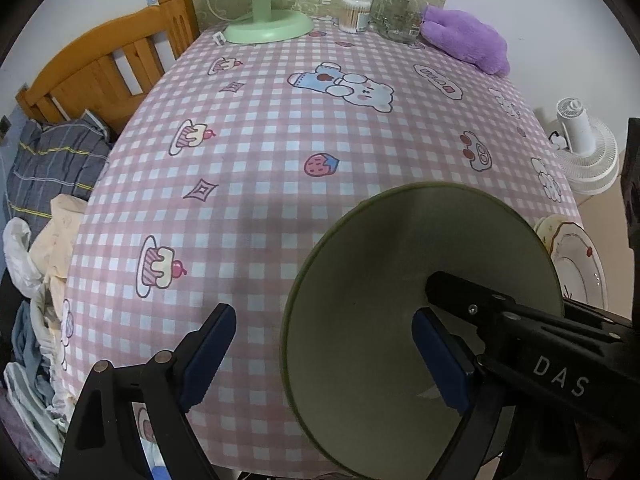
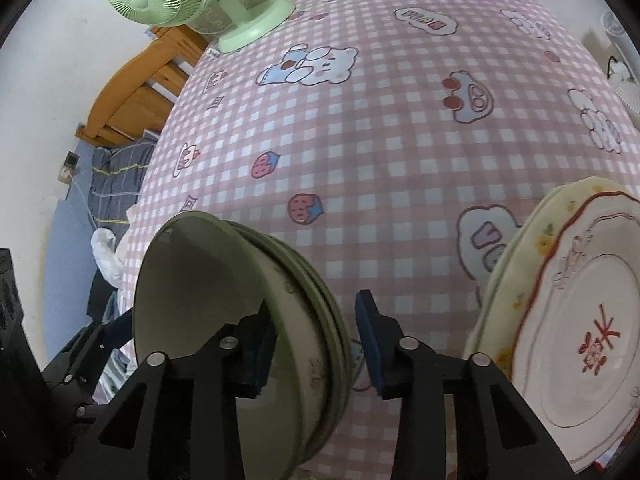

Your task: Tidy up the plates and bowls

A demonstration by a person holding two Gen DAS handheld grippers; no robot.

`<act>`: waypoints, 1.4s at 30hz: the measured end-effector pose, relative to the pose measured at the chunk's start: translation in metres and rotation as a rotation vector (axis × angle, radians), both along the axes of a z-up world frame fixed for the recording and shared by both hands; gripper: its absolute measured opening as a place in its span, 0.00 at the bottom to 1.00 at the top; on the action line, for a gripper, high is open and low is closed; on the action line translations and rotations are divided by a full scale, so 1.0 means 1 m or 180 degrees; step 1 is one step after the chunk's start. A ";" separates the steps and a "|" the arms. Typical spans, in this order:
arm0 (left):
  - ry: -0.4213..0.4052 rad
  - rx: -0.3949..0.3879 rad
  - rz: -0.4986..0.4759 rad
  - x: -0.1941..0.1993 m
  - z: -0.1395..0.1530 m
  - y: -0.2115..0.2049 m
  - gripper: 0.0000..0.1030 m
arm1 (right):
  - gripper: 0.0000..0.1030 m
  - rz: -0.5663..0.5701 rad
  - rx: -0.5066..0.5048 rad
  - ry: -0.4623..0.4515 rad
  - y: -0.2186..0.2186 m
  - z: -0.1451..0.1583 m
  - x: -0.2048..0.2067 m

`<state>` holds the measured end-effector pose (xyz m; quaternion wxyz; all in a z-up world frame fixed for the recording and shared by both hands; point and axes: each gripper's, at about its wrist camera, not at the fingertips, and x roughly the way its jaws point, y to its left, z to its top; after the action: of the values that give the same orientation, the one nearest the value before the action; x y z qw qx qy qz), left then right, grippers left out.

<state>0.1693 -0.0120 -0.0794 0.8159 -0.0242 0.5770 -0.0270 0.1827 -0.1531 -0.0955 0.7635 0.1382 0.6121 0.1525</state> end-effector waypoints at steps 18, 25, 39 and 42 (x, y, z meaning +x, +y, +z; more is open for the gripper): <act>-0.0055 -0.0835 -0.0435 0.006 -0.018 0.016 0.85 | 0.37 -0.0274 -0.0292 0.0062 0.010 0.004 -0.006; -0.0104 -0.1041 -0.0488 0.006 -0.024 0.020 0.77 | 0.37 -0.0286 -0.0453 0.0025 0.014 0.006 -0.007; -0.0029 -0.1008 -0.0614 0.006 -0.021 0.015 0.52 | 0.35 -0.0394 -0.0598 0.0011 0.017 0.012 -0.013; 0.0034 -0.0991 -0.0645 0.004 -0.020 0.017 0.51 | 0.35 -0.0413 -0.0660 0.0021 0.021 0.015 -0.016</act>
<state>0.1730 0.0047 -0.0990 0.7923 -0.0920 0.5697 -0.1980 0.1668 -0.1323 -0.0806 0.7800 0.0984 0.6168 0.0382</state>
